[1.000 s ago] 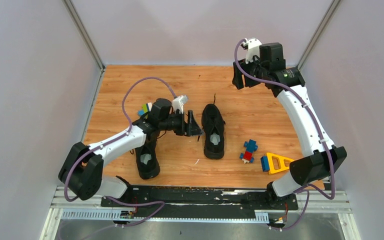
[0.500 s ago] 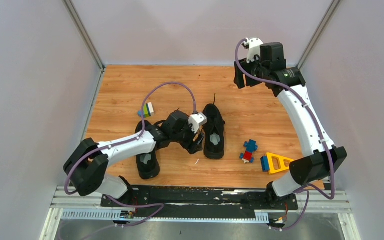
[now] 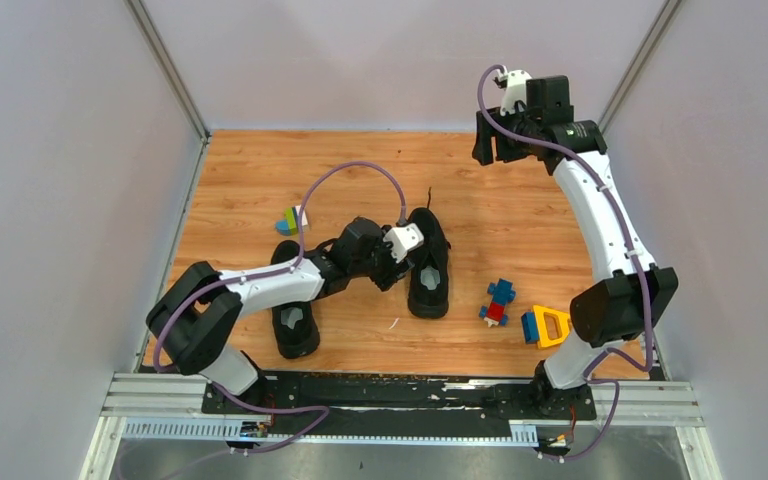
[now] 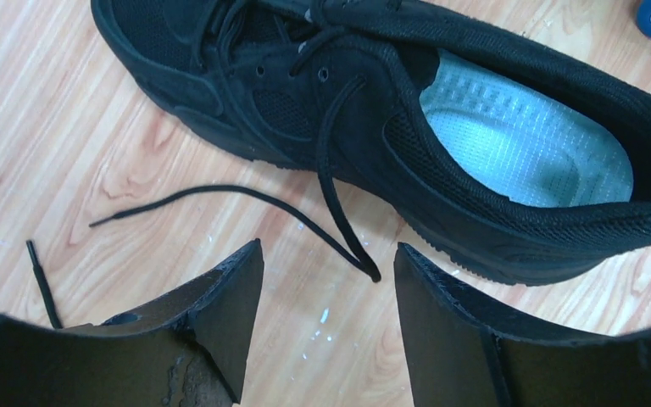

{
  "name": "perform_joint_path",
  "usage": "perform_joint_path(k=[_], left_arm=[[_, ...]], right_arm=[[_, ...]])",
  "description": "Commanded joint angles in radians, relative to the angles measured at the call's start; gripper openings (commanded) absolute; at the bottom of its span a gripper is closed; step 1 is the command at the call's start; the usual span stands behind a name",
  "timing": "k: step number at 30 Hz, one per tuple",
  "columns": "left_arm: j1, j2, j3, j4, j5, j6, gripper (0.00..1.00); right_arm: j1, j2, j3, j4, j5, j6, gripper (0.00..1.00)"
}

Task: Tie the shoes
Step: Pick up the shoelace at the center of the board.

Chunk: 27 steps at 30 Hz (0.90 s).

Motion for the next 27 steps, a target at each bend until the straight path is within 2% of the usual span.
perform_joint_path(k=[1,8,17,21,27], left_arm=[[0.002,0.033,0.019,0.116,0.014,0.083,0.65],[0.003,0.112,-0.014,0.249,-0.128,0.196,0.67],[0.066,0.109,-0.052,0.374,-0.173,0.369,0.67],[0.091,0.085,-0.064,0.437,-0.16,0.435,0.65],[0.092,0.066,-0.022,0.444,-0.108,0.437,0.6]], right_arm=[[-0.012,0.027,0.053,0.03,-0.049,0.043,0.65],[-0.028,0.064,0.055,0.036,-0.107,0.08,0.64],[-0.044,0.091,0.052,0.04,-0.175,0.116,0.63],[-0.047,0.144,0.044,0.041,-0.301,0.168,0.62],[-0.042,0.224,-0.005,0.064,-0.523,0.364,0.64]])
